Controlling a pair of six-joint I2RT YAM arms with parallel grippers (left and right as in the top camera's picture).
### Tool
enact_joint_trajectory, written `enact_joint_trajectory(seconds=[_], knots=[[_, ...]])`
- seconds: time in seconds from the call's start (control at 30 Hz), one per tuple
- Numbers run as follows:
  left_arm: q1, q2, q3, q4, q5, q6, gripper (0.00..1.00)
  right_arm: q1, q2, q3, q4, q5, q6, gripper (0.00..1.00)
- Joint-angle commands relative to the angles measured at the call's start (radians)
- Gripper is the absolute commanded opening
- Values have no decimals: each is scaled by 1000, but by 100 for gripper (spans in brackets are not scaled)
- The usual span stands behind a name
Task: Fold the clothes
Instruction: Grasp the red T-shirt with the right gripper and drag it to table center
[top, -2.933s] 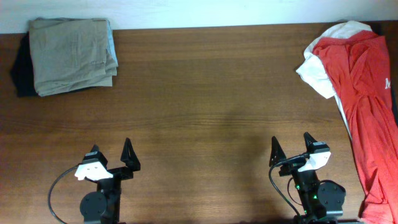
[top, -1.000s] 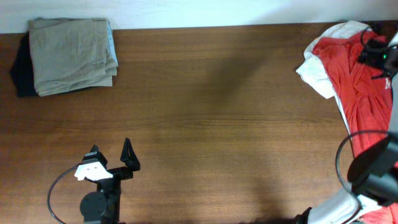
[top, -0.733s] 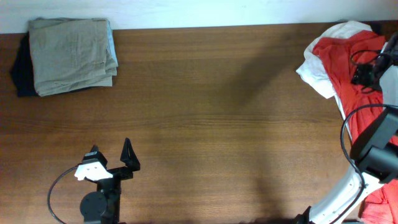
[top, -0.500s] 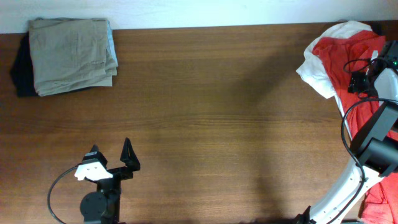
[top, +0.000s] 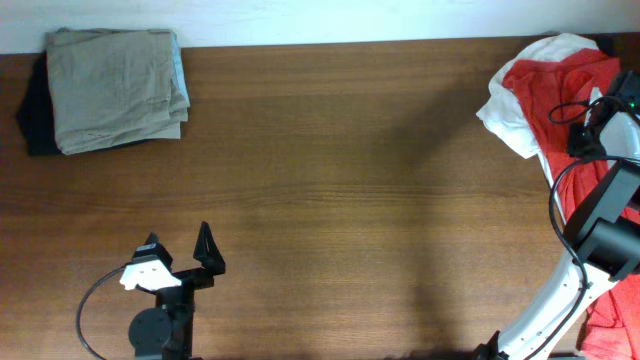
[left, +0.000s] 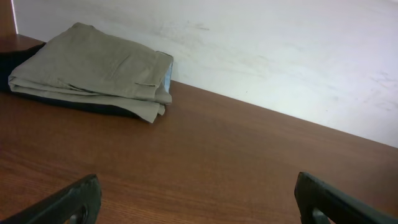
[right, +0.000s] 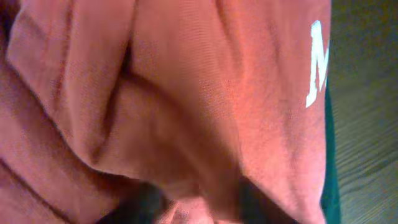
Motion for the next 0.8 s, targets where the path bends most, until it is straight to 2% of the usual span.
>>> enact_joint_trajectory(seconds=[0.0, 0.03, 0.1, 0.2, 0.3, 0.37, 0.43, 0.5, 0.57, 0.73, 0.77], knots=[[4, -4, -6, 1, -3, 5, 99, -8, 12, 15, 3, 17, 42, 16], [4, -4, -6, 1, -3, 5, 99, -8, 8, 15, 3, 16, 50, 9], [4, -4, -6, 1, -3, 5, 99, -8, -2, 24, 2, 35, 85, 4], [4, -4, -6, 1, -3, 5, 99, -6, -53, 74, -50, 77, 240, 4], [4, -4, -6, 1, -3, 5, 99, -4, -171, 123, -109, 61, 322, 4], [4, -4, -6, 1, -3, 5, 99, 23, -284, 130, -119, -69, 322, 4], [4, -4, -6, 1, -3, 5, 99, 115, -402, 130, -106, -230, 322, 4], [4, -4, -6, 1, -3, 5, 99, 286, -499, 145, -104, -266, 321, 4], [4, -4, -6, 1, -3, 5, 99, 558, -557, 173, -104, -267, 321, 4], [4, -4, -6, 1, -3, 5, 99, 1181, -515, 180, -88, -266, 321, 4], [4, -4, -6, 1, -3, 5, 99, 1236, -514, 180, -84, -266, 320, 4]])
